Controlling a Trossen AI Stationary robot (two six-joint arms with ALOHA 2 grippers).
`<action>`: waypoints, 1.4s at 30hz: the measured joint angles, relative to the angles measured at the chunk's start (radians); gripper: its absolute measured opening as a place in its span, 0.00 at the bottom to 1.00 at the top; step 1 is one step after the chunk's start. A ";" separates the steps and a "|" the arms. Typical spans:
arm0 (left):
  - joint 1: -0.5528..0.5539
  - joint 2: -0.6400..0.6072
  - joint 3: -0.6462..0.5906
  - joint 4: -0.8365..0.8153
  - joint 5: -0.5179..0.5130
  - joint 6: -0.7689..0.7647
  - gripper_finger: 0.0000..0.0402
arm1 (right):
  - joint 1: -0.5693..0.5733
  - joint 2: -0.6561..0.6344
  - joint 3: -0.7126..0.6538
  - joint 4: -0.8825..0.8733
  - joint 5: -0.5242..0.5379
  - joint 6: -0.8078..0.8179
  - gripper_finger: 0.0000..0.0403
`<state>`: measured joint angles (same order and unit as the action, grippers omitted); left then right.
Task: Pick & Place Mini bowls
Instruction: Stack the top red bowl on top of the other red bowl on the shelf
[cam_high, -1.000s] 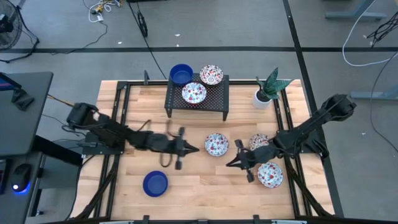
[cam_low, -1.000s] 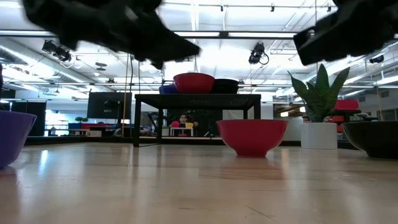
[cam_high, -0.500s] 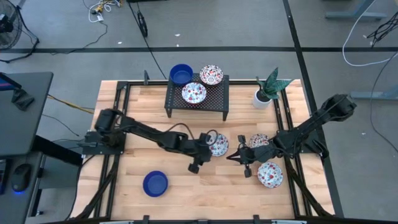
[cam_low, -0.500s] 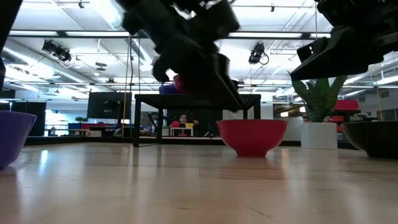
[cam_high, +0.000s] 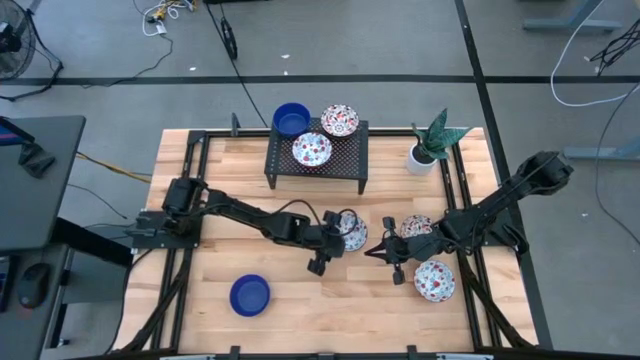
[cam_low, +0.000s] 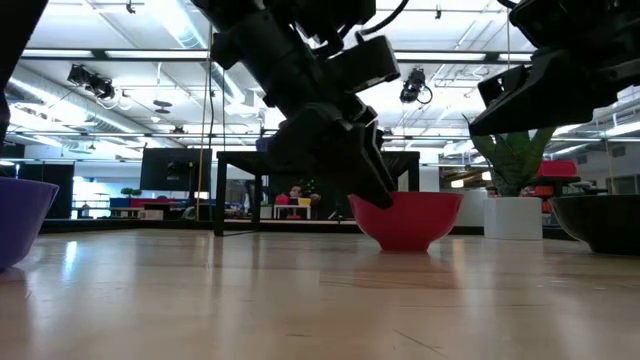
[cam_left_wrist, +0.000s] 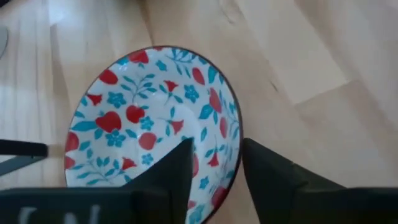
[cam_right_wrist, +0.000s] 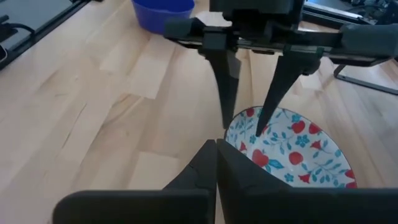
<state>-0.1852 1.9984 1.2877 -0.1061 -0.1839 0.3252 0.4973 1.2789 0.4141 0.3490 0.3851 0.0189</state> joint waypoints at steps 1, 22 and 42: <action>0.002 0.000 0.000 -0.006 -0.003 -0.003 0.33 | 0.000 0.000 0.000 0.004 0.000 0.000 0.02; -0.068 -0.071 0.013 -0.176 -0.134 -0.034 0.02 | 0.000 0.000 0.000 -0.010 -0.001 0.000 0.02; 0.101 -0.348 0.358 -0.787 -0.306 0.196 0.03 | 0.000 0.001 0.001 0.000 0.000 -0.005 0.02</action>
<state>-0.0844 1.6508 1.6459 -0.8931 -0.4894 0.5210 0.4969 1.2797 0.4149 0.3494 0.3847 0.0143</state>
